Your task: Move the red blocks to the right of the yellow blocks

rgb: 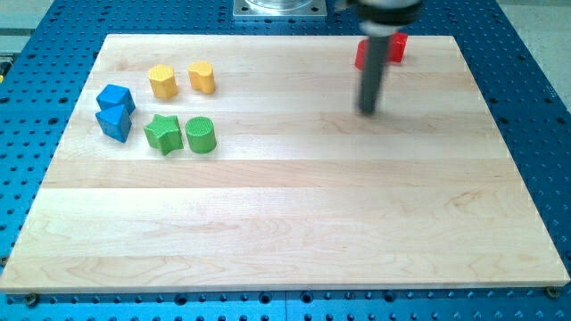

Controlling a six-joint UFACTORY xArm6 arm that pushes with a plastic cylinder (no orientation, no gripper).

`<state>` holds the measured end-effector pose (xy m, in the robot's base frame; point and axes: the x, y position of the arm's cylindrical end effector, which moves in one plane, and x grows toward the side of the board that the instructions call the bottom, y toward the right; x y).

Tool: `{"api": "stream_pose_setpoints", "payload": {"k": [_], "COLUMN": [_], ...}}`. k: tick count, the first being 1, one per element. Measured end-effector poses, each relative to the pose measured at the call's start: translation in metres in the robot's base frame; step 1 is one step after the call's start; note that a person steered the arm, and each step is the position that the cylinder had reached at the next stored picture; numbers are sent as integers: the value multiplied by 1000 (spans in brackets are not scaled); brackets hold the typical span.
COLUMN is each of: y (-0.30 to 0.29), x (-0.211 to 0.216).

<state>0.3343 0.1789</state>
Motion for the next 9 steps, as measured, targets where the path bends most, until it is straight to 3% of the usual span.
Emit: {"api": "stream_pose_setpoints", "payload": {"k": [1,2,3,4,5,6,7,8,9], "y": [130,109,23,-85,-126,-67,-5,-25,-85], "x": [-67,-119,-130,-106,-104,-142,-131,-92,-53]}}
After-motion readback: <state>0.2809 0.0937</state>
